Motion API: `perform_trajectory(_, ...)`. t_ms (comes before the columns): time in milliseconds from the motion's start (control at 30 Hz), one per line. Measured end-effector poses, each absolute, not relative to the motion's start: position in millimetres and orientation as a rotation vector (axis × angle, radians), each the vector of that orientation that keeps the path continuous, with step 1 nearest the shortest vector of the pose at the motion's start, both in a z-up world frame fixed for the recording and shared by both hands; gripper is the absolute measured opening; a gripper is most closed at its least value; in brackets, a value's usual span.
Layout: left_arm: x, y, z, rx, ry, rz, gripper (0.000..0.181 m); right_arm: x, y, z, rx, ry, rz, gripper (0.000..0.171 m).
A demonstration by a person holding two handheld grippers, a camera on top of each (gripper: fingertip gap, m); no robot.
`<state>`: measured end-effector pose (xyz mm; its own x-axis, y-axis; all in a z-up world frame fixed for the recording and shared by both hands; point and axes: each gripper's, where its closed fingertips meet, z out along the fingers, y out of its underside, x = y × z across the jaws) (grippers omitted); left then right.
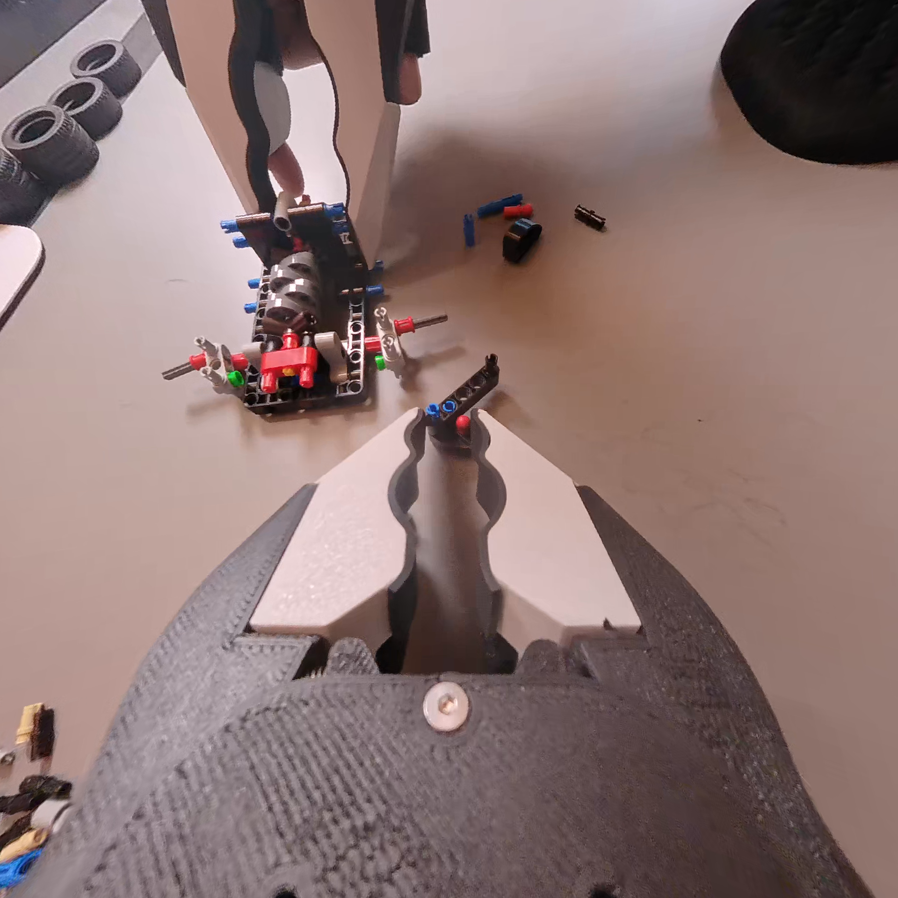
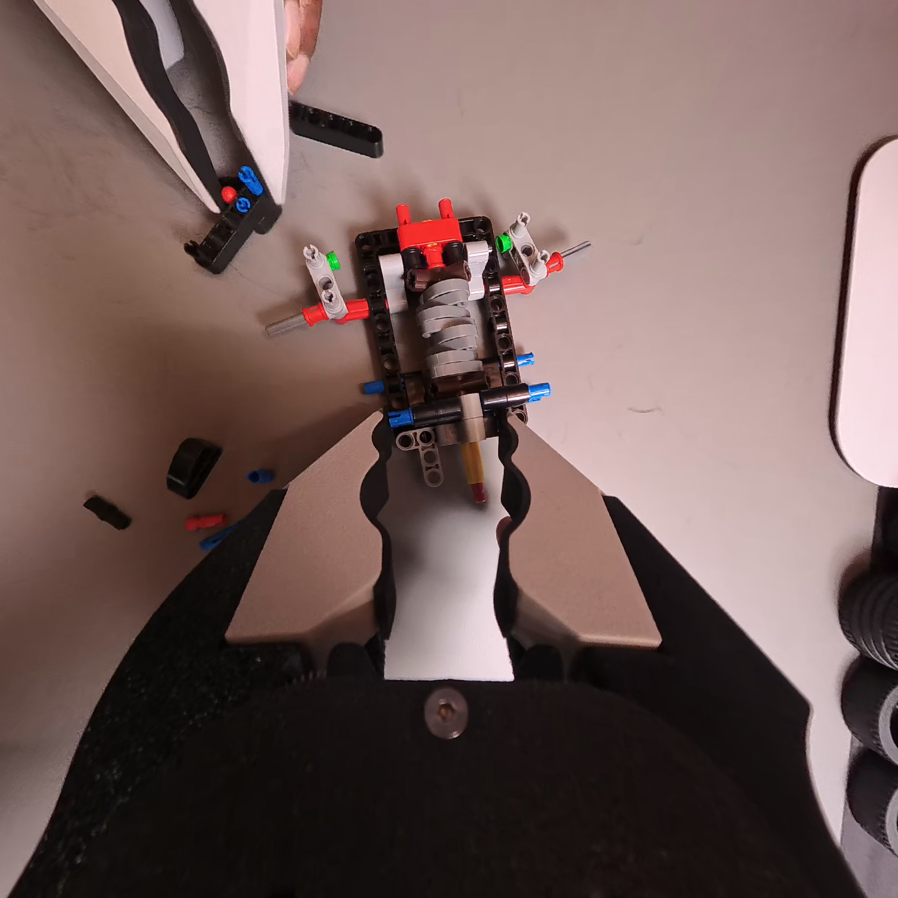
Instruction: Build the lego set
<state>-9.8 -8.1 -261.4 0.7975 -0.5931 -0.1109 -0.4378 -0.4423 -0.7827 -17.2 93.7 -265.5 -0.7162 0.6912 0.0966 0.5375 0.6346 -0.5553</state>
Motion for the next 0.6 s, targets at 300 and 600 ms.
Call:
perform_trajectory(300,-15,-23,-245,-2.055,0.719,-0.279,0.016,-9,76,-266,-0.875,-2.65,0.723,0.041)
perform_trajectory(600,-27,-22,-261,-2.139,0.688,-0.221,0.016,-7,101,-239,-0.975,-2.523,0.603,0.061)
